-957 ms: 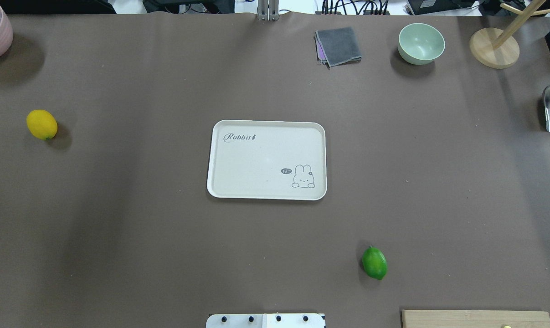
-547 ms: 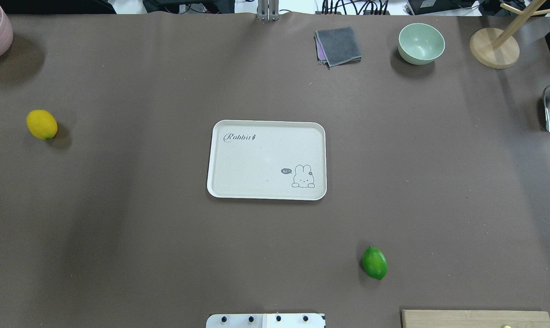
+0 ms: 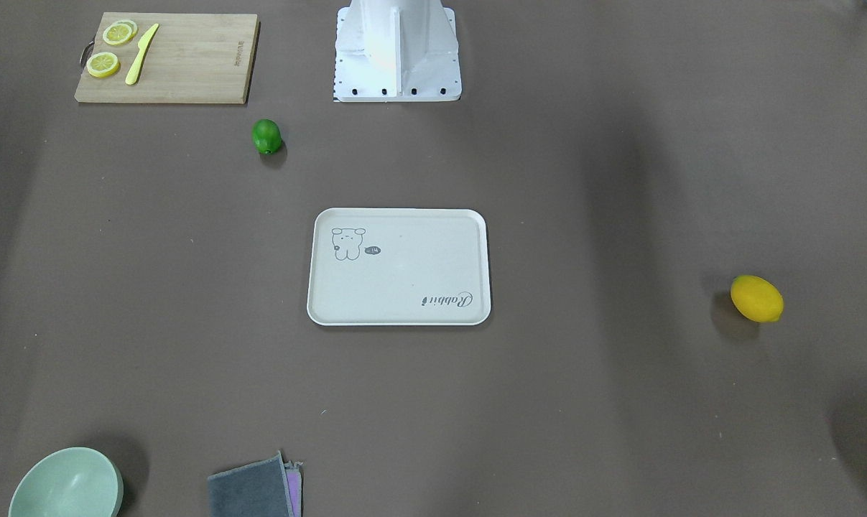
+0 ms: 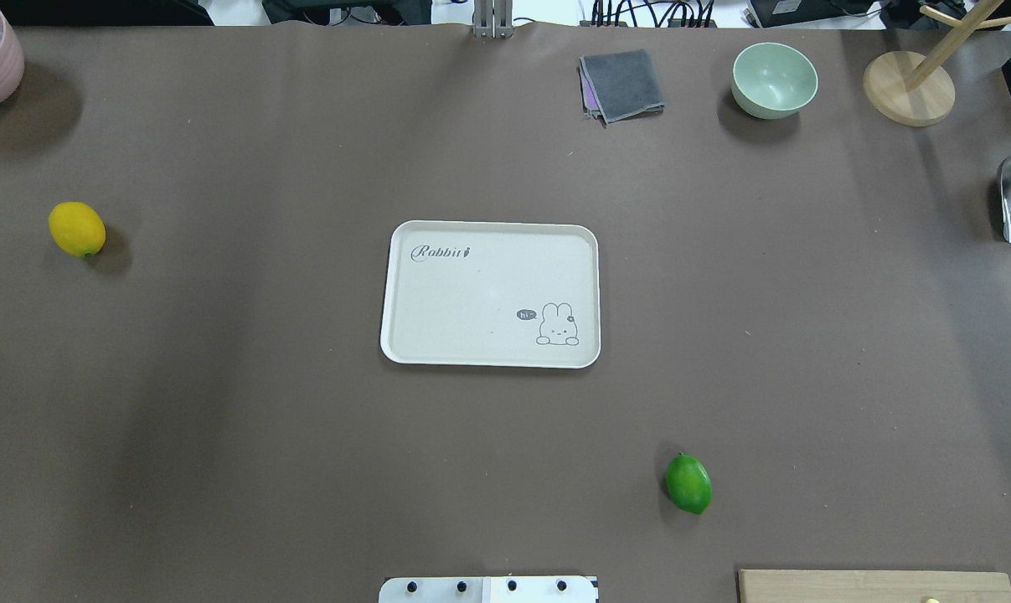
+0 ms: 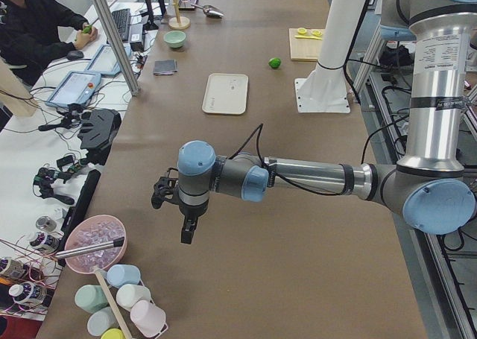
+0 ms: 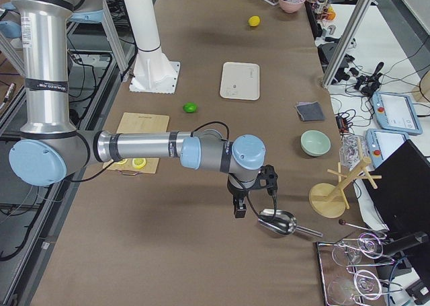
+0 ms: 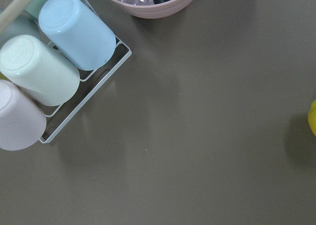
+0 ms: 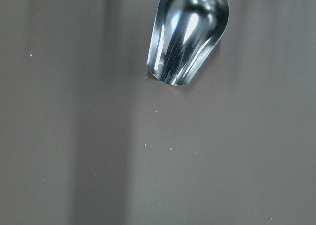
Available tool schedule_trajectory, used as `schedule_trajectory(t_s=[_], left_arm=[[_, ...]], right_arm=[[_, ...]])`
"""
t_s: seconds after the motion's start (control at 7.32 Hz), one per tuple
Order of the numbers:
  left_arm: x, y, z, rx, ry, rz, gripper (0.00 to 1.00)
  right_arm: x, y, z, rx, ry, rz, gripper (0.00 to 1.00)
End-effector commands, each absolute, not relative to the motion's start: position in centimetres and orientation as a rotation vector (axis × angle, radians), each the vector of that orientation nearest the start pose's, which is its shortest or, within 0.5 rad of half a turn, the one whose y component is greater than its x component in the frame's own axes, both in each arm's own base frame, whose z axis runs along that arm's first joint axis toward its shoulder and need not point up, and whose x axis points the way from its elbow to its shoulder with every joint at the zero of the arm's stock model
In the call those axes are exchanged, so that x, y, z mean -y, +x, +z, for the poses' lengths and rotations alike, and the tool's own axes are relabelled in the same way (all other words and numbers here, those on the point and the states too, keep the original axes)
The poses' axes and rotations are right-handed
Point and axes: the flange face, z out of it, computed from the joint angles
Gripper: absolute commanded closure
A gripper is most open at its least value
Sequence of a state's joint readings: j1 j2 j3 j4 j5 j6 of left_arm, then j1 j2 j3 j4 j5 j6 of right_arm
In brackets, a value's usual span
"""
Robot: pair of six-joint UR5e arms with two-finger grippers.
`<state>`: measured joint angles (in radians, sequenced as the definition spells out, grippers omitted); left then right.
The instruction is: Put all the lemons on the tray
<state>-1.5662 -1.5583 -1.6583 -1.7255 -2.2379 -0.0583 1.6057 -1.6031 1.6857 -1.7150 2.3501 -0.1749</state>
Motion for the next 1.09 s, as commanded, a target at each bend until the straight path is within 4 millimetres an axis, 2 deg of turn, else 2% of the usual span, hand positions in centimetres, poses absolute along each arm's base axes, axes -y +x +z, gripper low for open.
schedule_trajectory(t_s=[0.0, 0.96], left_arm=[[50.11, -6.95, 61.15, -0.669, 0.201, 0.025, 0.02], [50.03, -6.95, 61.33, -0.669, 0.196, 0.024, 0.02]], right_arm=[[46.98, 7.99, 63.17, 0.781, 0.024, -0.109, 0.00], [46.76, 7.97, 63.45, 0.783, 0.018, -0.106, 0.00]])
